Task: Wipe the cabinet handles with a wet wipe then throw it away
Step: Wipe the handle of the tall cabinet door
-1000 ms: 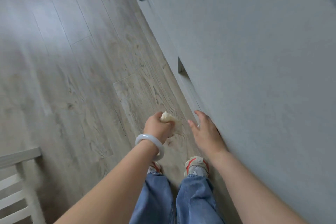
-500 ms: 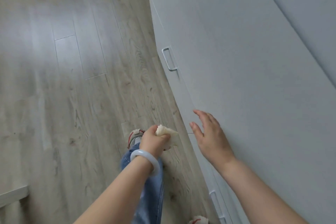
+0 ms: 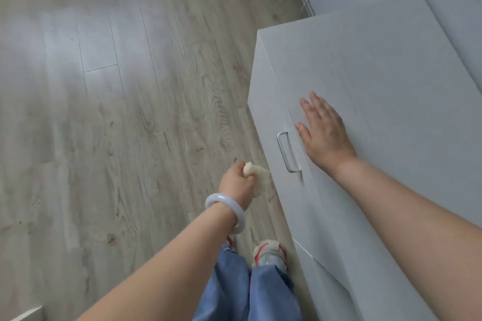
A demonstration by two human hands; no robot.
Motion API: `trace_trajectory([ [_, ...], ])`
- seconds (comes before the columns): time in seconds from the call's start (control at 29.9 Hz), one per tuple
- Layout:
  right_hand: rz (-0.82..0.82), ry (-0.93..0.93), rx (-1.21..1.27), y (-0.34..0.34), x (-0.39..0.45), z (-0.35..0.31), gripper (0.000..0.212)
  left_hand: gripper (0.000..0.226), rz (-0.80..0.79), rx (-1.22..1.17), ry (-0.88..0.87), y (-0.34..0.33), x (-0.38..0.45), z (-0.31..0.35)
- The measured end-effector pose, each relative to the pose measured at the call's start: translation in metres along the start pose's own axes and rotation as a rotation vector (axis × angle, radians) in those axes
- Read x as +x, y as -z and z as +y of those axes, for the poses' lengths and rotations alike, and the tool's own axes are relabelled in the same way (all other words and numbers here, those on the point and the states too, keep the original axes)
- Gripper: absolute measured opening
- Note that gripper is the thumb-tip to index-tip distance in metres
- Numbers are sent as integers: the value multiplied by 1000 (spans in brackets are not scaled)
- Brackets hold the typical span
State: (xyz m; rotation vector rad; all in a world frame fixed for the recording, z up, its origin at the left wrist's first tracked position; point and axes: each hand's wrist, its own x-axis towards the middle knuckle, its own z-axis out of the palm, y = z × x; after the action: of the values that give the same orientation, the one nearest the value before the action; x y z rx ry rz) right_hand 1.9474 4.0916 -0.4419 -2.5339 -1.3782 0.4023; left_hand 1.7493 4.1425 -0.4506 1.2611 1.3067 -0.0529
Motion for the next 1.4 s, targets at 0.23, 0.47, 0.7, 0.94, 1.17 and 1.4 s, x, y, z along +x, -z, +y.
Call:
trace_trajectory([
  [0.23,129,76,-191,-35,9,28,57,18,191,22,47,-36,39,29],
  [0.47,165,96,-206,-38,13,30,58,18,199,1,91,-53,89,53],
  [0.7,161,99,-227,-37,14,32,58,20,-229,-722,226,-47,92,61],
  [0.94,160,96,-230,-37,14,31,59,33,-92,-415,175,-53,100,53],
  [1.17,161,96,-231,-37,14,32,59,26,74,-666,359,-74,76,44],
  [1.4,164,94,-236,-38,15,30,59,21,146,-668,326,-75,67,37],
])
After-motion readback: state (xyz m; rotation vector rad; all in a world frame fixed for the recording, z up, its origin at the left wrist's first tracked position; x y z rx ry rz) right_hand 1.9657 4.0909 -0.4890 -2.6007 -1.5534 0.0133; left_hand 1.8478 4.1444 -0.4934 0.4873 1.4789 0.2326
